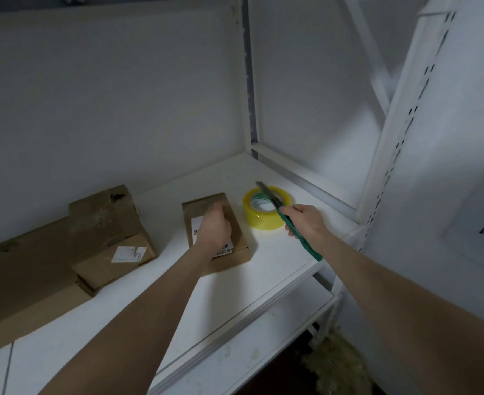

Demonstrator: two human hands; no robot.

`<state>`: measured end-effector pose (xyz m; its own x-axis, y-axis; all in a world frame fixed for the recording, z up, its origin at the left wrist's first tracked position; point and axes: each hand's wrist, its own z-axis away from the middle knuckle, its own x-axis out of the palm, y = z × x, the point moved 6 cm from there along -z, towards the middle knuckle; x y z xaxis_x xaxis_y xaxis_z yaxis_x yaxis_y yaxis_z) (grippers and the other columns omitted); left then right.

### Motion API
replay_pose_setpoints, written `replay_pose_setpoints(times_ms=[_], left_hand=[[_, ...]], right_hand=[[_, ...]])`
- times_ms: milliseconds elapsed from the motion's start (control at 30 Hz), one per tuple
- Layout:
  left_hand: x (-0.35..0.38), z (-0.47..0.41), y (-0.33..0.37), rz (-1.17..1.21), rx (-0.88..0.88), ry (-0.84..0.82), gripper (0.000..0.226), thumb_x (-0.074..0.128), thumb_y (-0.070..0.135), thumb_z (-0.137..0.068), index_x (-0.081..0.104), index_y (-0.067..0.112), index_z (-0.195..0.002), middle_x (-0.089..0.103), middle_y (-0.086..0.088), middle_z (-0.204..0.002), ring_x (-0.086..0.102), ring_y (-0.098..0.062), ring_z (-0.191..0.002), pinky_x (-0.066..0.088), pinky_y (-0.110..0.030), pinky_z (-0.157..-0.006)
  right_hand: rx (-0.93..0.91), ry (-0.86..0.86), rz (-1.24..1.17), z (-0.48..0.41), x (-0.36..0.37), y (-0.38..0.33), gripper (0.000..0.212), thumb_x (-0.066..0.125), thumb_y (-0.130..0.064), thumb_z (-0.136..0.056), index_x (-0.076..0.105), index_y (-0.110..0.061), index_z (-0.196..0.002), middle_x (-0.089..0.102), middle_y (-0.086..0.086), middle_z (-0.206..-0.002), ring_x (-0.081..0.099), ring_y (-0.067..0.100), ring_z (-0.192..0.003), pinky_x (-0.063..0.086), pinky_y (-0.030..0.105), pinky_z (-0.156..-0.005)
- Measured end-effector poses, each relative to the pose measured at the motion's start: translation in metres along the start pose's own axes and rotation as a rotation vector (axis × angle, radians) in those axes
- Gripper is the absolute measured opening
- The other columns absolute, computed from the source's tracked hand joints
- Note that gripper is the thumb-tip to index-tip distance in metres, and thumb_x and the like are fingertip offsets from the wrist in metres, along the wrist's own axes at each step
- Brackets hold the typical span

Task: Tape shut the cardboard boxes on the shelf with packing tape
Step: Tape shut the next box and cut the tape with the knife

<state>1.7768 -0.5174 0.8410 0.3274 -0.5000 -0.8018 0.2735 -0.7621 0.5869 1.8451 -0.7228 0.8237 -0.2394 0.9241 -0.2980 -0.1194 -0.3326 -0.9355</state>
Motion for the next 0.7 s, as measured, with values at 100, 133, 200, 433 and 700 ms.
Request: replay_pose_setpoints(times_ms=[100,133,200,433,700], left_hand=[[0.004,-0.001,0.007,-0.046,0.065,-0.008,0.035,0.047,0.000,-0.087,0.059,0.006,-0.119,0.059,-0.014,-0.119,0.056,-0.030,-0.111,0.044,-0.034,-0.093],[0.005,0.000,0.012,-0.067,0.089,-0.007,0.033,0.051,0.002,-0.087,0.061,0.008,-0.118,0.060,-0.014,-0.118,0.057,-0.029,-0.109,0.045,-0.034,-0.092],[0.012,0.001,0.020,-0.097,0.097,-0.019,0.033,0.055,0.007,-0.086,0.062,0.010,-0.118,0.059,-0.012,-0.117,0.056,-0.027,-0.109,0.046,-0.036,-0.091],[0.042,-0.006,0.024,-0.384,-0.019,0.019,0.026,0.053,0.017,-0.086,0.068,0.012,-0.106,0.055,-0.010,-0.120,0.041,-0.029,-0.116,0.039,-0.035,-0.092],[0.050,-0.015,0.024,-0.456,-0.086,0.091,0.028,0.049,0.018,-0.091,0.065,0.008,-0.112,0.057,-0.009,-0.122,0.040,-0.030,-0.117,0.034,-0.037,-0.093]], right_hand=[[0.056,0.131,-0.019,-0.012,-0.011,0.004,0.030,0.054,-0.031,-0.098,0.062,-0.004,-0.087,0.062,0.012,-0.072,0.059,0.024,-0.062,0.053,0.038,-0.067],[0.082,0.141,0.025,-0.016,-0.014,0.008,0.029,0.053,-0.028,-0.098,0.062,-0.001,-0.093,0.061,0.014,-0.078,0.059,0.027,-0.069,0.053,0.040,-0.071],[0.127,0.138,0.139,-0.023,-0.017,0.015,0.027,0.054,-0.018,-0.096,0.059,0.004,-0.110,0.060,0.017,-0.092,0.056,0.028,-0.080,0.049,0.037,-0.071],[0.136,0.133,0.589,-0.033,-0.014,0.017,0.042,0.053,-0.009,-0.094,0.042,-0.003,-0.133,0.039,0.023,-0.136,0.050,0.033,-0.115,0.048,0.038,-0.089],[-0.549,-0.077,1.134,-0.030,0.032,-0.020,0.063,0.061,-0.028,-0.086,0.037,-0.029,-0.145,0.029,0.000,-0.153,0.023,0.028,-0.138,0.026,0.038,-0.112]])
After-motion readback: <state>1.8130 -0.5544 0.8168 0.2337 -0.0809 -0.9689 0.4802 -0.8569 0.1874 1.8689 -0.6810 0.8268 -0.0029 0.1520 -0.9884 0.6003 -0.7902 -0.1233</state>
